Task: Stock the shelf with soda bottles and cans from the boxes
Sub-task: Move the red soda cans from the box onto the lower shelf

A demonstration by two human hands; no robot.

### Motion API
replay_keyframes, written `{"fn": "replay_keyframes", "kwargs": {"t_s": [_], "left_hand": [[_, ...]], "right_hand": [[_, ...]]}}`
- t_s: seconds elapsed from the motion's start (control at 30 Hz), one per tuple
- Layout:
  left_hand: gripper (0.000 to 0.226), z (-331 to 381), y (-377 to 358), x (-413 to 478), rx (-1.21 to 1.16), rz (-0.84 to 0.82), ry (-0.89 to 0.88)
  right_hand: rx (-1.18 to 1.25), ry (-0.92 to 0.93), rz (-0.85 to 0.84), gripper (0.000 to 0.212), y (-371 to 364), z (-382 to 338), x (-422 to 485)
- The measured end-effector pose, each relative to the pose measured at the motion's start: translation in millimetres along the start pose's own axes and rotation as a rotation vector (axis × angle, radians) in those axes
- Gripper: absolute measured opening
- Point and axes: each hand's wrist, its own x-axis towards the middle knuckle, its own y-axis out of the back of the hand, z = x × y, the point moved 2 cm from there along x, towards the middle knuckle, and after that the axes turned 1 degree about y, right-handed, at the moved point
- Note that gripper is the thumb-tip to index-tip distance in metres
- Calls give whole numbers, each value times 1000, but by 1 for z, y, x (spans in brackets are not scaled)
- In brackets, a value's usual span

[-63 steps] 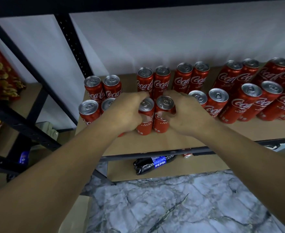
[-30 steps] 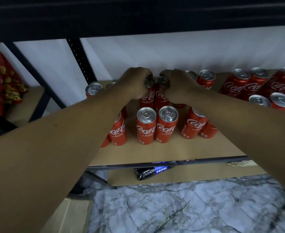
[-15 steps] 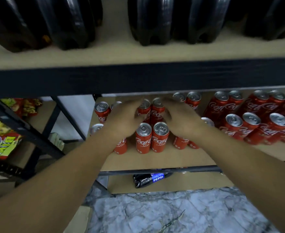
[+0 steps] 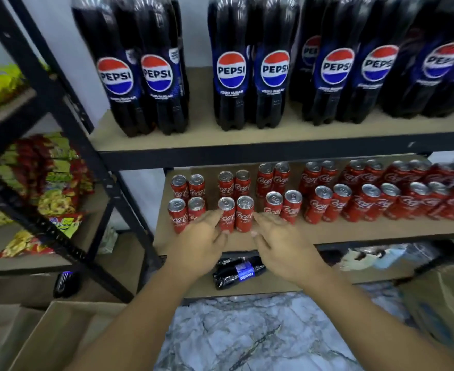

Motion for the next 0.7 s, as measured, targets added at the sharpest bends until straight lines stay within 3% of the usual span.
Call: {"fn": "replay_keyframes", "kwargs": {"t_s": [0.1, 0.23, 0.57, 0.7], "left_hand": [[46, 8, 10, -35, -36, -71, -9], [55, 15, 27, -83, -27, -64, -42], [54, 44, 71, -178, -7, -84, -102], [54, 53, 77, -186, 2, -76, -126]], "right_hand": [[1, -32, 18, 49, 14, -23, -40], [9, -81, 22, 56, 26, -50, -93], [21, -141, 48, 45, 58, -114, -198], [31, -128, 84, 51, 66, -118, -208]]}}
